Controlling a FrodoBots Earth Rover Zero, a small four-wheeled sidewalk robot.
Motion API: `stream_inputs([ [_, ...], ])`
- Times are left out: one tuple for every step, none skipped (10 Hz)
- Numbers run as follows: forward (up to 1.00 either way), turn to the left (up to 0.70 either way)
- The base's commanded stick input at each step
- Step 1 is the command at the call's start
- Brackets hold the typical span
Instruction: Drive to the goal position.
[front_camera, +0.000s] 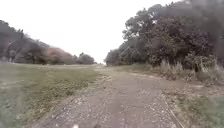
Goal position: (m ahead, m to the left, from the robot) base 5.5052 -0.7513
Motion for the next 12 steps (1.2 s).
stream_inputs([
  [0.6, -0.15],
  [0.6, -0.09],
  [0.6, 0.0],
  [0.6, 0.0],
  [0.6, 0.0],
  [0.6, 0.0],
  [0.6, 0.0],
  [0.6, 0.0],
  [0.6, 0.0],
  [0.6, 0.0],
  [0.6, 0.0],
  [0.6, 0.0],
])
